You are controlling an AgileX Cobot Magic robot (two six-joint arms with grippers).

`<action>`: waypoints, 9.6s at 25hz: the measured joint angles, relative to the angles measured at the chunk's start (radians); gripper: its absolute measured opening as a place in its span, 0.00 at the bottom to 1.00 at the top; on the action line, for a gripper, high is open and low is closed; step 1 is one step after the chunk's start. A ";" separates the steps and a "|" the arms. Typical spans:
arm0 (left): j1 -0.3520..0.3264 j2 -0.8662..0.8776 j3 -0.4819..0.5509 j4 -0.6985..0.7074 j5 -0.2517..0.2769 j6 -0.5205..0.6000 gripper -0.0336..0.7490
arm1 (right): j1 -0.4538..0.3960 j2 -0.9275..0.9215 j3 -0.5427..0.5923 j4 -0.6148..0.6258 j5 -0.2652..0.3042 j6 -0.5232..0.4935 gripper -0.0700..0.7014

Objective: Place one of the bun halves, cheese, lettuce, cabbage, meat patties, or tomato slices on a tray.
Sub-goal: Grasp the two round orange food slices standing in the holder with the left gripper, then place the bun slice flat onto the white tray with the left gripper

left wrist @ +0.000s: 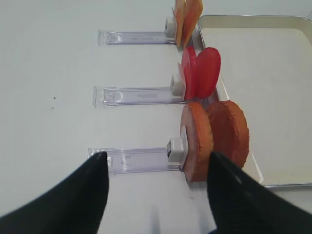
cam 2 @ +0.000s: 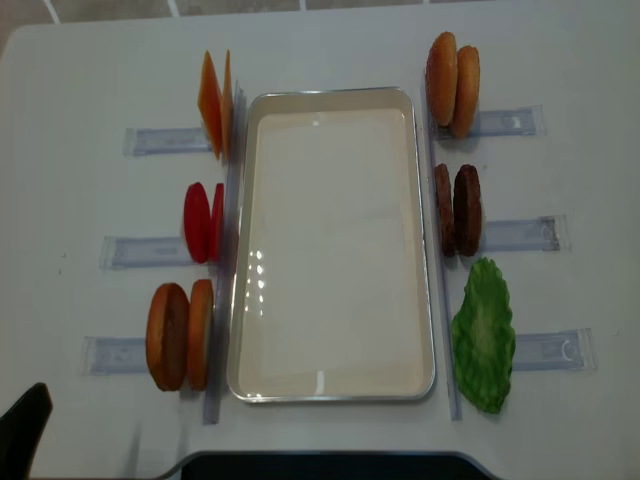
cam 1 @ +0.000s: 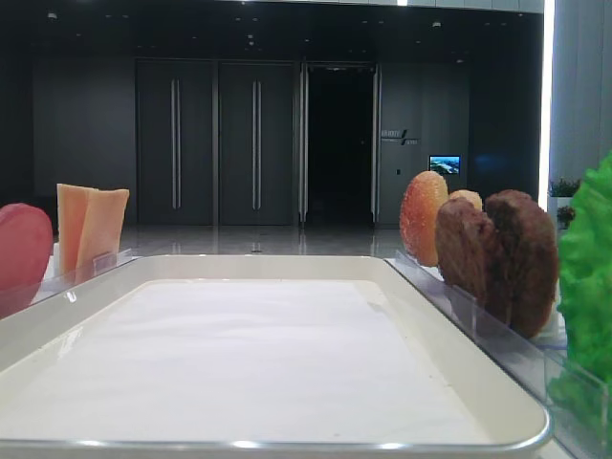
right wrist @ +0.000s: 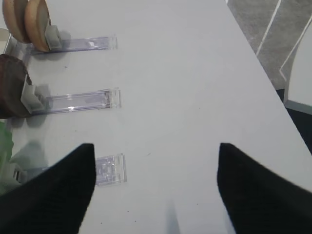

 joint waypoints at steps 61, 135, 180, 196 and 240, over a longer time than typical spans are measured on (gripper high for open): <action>-0.022 1.152 -0.438 0.115 0.125 -0.076 0.64 | 0.000 0.000 0.000 0.000 0.000 0.000 0.77; -0.696 1.595 -0.478 0.237 0.026 -0.678 0.51 | 0.000 0.000 0.000 0.000 0.000 0.000 0.77; -0.696 1.432 -0.532 0.231 0.098 -0.659 0.23 | 0.000 0.000 0.000 0.000 0.000 0.000 0.77; -0.696 1.432 -0.556 0.061 -0.114 -0.615 0.23 | 0.000 0.000 0.000 0.000 0.000 0.000 0.77; -0.696 1.723 -0.525 -0.413 -0.489 -0.190 0.23 | 0.000 0.000 0.000 0.000 0.000 0.000 0.77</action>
